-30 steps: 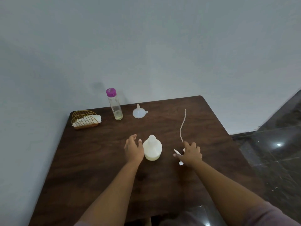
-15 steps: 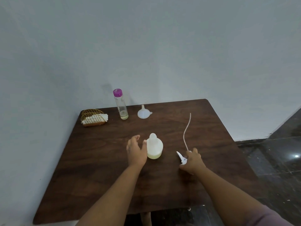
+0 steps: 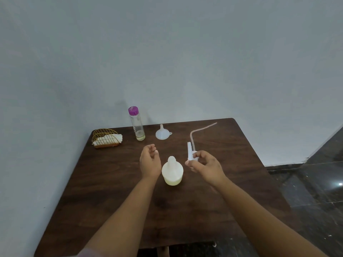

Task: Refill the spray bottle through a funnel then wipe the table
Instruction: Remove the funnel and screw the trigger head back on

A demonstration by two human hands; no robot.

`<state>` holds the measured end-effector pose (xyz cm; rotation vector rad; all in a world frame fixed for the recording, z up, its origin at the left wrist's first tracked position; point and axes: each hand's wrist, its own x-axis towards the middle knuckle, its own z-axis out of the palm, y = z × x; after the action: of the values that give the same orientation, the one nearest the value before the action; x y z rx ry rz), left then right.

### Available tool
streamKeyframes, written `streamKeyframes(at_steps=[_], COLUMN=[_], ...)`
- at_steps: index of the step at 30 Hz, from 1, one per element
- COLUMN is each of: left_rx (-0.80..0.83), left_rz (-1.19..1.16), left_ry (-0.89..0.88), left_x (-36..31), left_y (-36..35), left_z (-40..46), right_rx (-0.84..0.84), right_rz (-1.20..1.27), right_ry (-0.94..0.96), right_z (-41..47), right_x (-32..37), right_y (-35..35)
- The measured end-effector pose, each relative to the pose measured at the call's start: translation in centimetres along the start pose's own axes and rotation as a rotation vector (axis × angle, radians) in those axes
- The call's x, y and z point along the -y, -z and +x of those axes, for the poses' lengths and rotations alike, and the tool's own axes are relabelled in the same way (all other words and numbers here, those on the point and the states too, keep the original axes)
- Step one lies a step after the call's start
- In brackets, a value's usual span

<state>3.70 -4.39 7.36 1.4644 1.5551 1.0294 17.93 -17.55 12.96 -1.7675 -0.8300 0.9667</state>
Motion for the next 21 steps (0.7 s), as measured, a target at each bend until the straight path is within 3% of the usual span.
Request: streamKeyframes(at_steps=[5, 10, 15, 21], left_rx=[0.228, 0.308, 0.374, 0.304], left_rz=[0.076, 0.172, 0.168, -0.124], left_ry=[-0.012, 0.03, -0.006, 0.035], left_x=[0.3, -0.5, -1.8, -2.2], left_y=[-0.4, -0.5, 0.2, 0.2], left_z=[1.1, 2.8, 3.5, 2.6], right_rx=[0.313, 0.384, 0.398, 0.184], right_rz=[0.622, 0.934, 1.051, 0.944], right_ry=[-0.047, -0.235, -0.288, -0.138], right_z=[-4.0, -4.6, -3.8, -3.2], right_x=[4.0, 6.3, 7.2, 8.6], right_y=[-1.4, -0.5, 2.0, 3.0])
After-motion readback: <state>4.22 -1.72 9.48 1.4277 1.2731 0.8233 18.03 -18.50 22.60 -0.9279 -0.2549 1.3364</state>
